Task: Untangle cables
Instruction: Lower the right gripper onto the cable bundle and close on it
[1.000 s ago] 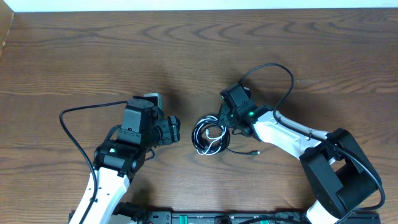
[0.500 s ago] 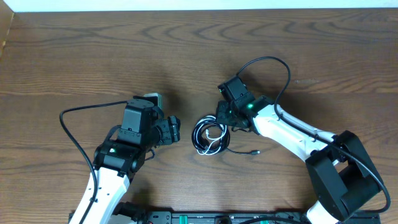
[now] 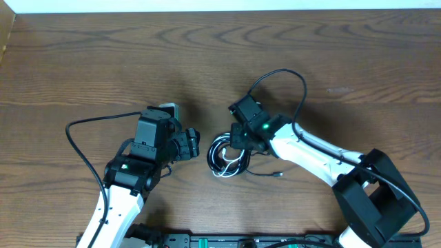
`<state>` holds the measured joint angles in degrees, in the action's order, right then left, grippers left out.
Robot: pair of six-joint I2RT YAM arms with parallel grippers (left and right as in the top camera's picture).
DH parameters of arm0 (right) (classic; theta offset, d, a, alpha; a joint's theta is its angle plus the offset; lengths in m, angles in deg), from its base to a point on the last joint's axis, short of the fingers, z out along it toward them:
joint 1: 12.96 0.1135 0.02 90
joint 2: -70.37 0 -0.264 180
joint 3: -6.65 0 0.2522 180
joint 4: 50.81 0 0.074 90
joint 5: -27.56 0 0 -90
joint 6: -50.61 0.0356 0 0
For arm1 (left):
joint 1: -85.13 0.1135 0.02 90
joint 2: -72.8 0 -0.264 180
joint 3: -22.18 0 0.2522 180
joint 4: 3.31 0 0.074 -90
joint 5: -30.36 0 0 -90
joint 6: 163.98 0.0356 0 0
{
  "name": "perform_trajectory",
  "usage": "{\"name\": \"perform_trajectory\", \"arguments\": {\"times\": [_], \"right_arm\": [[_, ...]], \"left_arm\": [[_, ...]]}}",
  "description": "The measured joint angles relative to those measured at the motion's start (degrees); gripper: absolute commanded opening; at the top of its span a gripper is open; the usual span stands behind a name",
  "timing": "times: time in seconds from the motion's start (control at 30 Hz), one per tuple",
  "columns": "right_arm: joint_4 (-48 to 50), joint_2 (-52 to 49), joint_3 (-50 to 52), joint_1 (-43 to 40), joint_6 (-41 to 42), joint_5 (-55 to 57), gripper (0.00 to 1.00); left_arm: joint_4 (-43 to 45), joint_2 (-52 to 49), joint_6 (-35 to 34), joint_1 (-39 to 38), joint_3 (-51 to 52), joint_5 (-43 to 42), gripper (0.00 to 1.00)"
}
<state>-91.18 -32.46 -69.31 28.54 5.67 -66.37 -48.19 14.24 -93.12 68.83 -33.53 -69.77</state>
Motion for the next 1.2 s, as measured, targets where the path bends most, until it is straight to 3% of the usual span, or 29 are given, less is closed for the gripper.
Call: {"name": "perform_trajectory", "arguments": {"times": [0.5, 0.57, 0.67, 0.77, 1.0, 1.1, 1.2], "right_arm": [[-1.75, 0.00, 0.00, 1.14, -7.28, 13.42, 0.28], [-1.88, 0.00, 0.00, 1.14, -8.55, 15.23, 0.35], [-1.88, 0.00, 0.00, 1.14, -10.51, 15.98, 0.55], [-1.90, 0.00, 0.00, 1.14, -12.70, 13.00, 0.65], [-4.98, 0.00, 0.00, 1.14, -6.01, 3.50, 0.56], [-6.05, 0.00, 0.00, 1.14, -2.16, 0.98, 0.43], [-6.93, 0.00, 0.00, 1.14, 0.37, -1.36, 0.15]], "left_arm": [[0.00, 0.00, -0.15, 0.00, 0.00, -0.02, 0.76], [0.00, 0.00, -0.15, 0.00, 0.00, -0.02, 0.76], [-0.20, 0.00, -0.15, 0.00, 0.00, -0.02, 0.76], [-0.57, 0.00, -0.15, 0.00, 0.00, 0.00, 0.76], [-0.87, 0.00, -0.15, 0.00, 0.00, -0.02, 0.76], [-1.29, 0.00, -0.15, 0.00, 0.00, -0.02, 0.76], [-1.49, 0.00, -0.15, 0.00, 0.00, -0.02, 0.76]]}}
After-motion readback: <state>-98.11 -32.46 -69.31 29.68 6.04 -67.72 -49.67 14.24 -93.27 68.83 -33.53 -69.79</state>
